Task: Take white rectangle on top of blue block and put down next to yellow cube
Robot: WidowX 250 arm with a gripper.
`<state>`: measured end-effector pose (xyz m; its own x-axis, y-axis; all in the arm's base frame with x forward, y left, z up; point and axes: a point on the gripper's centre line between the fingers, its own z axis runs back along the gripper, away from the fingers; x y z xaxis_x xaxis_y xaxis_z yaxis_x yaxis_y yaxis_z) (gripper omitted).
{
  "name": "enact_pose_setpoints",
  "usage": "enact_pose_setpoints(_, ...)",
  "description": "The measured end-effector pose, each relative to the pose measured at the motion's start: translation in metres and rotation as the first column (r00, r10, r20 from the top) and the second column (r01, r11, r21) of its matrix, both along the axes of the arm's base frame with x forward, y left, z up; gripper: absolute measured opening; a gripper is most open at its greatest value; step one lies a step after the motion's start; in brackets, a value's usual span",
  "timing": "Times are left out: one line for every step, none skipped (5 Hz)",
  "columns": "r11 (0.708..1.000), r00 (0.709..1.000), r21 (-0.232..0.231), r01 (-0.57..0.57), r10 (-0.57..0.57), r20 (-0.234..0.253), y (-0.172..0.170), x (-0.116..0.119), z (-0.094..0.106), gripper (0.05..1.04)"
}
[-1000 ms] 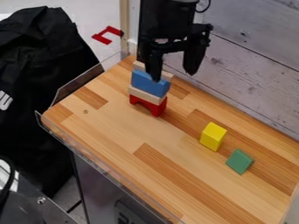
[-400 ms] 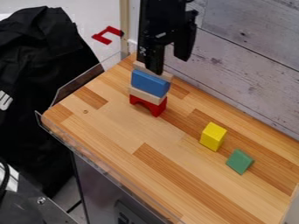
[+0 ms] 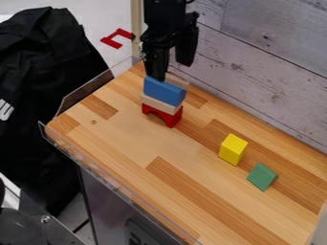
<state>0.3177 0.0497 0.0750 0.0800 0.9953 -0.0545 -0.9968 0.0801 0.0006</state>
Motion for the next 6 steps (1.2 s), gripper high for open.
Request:
enact_pose_setpoints(1.000, 1.000, -0.012, -0.012, 0.012, -0.018, 0.004, 0.002, -0.009, 0.999)
enact_pose_setpoints(0.999, 0.999, -0.016, -0.027, 0.027, -0.026, 0.004, 0.008, -0.016, 0.999)
enact_pose_setpoints(0.999, 0.999, -0.022, -0.034, 0.033, -0.033, 0.004, 0.010, -0.019, 0.999)
enact_pose_setpoints(0.999, 0.998, -0.025, -0.033, 0.032, -0.045, 0.003, 0.009, -0.022, 0.999)
enact_pose_setpoints(0.999, 0.998, -0.031, -0.036, 0.034, -0.056, 0.002, 0.009, -0.027, 0.978)
enact_pose_setpoints(0.999, 0.998, -0.031, -0.038, 0.037, -0.050, 0.003, 0.010, -0.027, 0.844)
